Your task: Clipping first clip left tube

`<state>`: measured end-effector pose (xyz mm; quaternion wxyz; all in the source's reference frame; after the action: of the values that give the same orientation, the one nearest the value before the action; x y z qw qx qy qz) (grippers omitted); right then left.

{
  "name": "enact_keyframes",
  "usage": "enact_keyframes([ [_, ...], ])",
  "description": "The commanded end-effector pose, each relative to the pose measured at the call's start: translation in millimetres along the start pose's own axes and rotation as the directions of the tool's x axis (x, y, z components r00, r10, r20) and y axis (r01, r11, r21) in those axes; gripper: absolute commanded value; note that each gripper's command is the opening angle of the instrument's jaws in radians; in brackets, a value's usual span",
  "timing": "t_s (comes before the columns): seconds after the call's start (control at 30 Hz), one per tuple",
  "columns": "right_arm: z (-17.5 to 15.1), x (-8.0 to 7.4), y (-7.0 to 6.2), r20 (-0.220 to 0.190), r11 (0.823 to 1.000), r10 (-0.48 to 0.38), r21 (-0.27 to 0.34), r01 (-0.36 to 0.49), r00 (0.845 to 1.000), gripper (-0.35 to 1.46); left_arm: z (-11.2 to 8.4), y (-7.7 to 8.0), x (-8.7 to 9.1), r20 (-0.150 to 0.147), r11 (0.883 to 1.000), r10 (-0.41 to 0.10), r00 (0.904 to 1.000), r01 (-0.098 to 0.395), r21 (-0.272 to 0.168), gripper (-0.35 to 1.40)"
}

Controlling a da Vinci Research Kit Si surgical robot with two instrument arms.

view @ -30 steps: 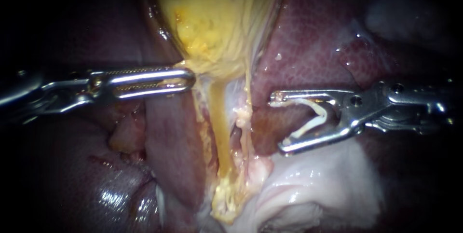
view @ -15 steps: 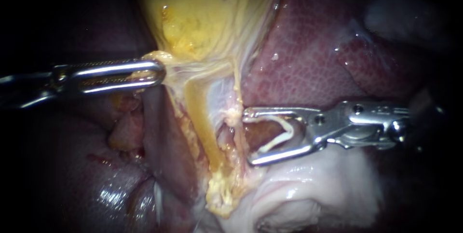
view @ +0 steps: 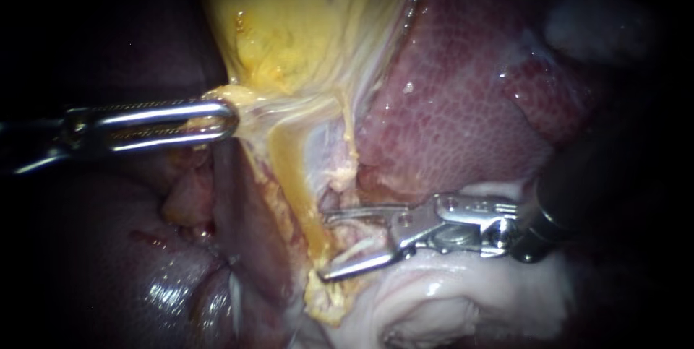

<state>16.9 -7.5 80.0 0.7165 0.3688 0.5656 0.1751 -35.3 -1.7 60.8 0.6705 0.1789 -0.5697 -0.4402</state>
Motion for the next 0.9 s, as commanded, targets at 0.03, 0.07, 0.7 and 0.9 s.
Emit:
enact_keyframes([
  [0.03, 0.0, 0.4, -0.3, 0.0, 1.0, -0.003, 0.013, 0.003, 1.0, 0.6, 0.0, 0.1, 0.0, 0.0, 1.0, 0.0, 1.0, 0.0, 0.0, -0.35],
  [0.07, 0.1, 0.6, -0.6, -0.004, 1.0, -0.005, 0.026, 0.005, 1.0, 0.6, 0.0, 0.2, 0.0, 0.0, 1.0, 0.006, 1.0, -0.006, 0.0, -0.35],
  [0.7, 3.6, 1.0, -1.6, 0.007, 0.977, 0.014, 0.214, -0.015, 1.0, 0.56, 2.6, 5.5, 1.4, -0.002, 0.999, 0.039, 0.9993, -0.039, 0.014, -0.35],
  [0.9, 5.0, -0.1, -1.6, 0.02, 0.973, 0.022, 0.231, -0.026, 1.0, 0.55, 4.1, 5.0, 1.4, -0.004, 0.999, 0.043, 0.999, -0.043, 0.027, -0.35],
])
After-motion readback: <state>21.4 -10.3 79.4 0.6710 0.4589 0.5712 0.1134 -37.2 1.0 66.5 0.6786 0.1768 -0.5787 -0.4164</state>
